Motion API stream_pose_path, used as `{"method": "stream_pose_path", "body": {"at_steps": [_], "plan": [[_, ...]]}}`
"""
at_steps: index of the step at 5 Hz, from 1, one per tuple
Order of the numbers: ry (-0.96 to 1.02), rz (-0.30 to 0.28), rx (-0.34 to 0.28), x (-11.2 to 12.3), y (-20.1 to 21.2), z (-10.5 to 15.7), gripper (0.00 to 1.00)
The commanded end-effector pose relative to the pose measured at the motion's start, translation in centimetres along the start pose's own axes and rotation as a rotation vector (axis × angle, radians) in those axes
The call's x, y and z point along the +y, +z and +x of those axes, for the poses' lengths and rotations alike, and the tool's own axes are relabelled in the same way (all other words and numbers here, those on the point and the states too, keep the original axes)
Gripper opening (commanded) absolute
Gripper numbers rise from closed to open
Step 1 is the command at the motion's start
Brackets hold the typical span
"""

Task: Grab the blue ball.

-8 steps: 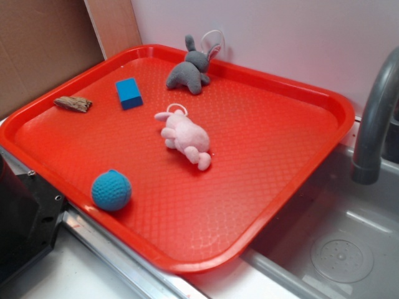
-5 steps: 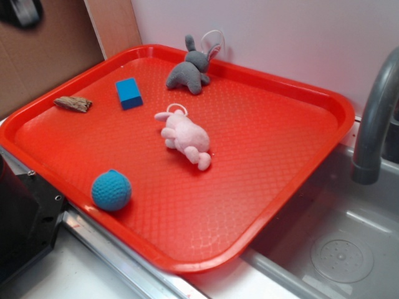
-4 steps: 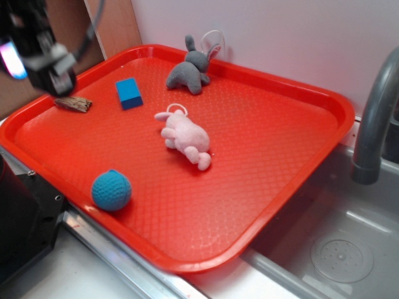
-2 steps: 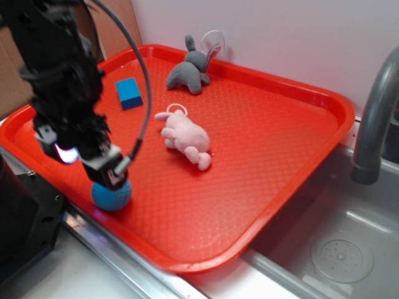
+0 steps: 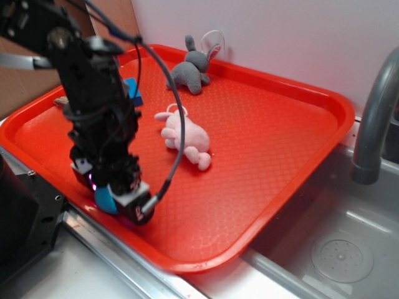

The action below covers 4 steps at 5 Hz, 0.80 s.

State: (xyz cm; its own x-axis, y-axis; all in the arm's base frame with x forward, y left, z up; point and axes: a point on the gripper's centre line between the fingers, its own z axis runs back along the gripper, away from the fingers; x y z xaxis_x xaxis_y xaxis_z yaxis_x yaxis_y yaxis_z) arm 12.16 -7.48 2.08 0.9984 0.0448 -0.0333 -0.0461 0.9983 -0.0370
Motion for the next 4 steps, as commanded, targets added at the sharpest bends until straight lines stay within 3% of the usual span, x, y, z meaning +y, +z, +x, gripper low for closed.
{"method": "stream_pose_path", "body": {"at_steps": [1,2,3,4], "plan": [[0.008,0.006,-0.074,0.8,4.1,-0.6,0.0],[0.046,0.037,-0.187,2.4,9.2,0.2,0.0],[0.103,0.063,-0.245,5.4,14.4,1.3,0.0],[0.269,0.123,-0.229,8.1,19.6,1.6,0.0]]}}
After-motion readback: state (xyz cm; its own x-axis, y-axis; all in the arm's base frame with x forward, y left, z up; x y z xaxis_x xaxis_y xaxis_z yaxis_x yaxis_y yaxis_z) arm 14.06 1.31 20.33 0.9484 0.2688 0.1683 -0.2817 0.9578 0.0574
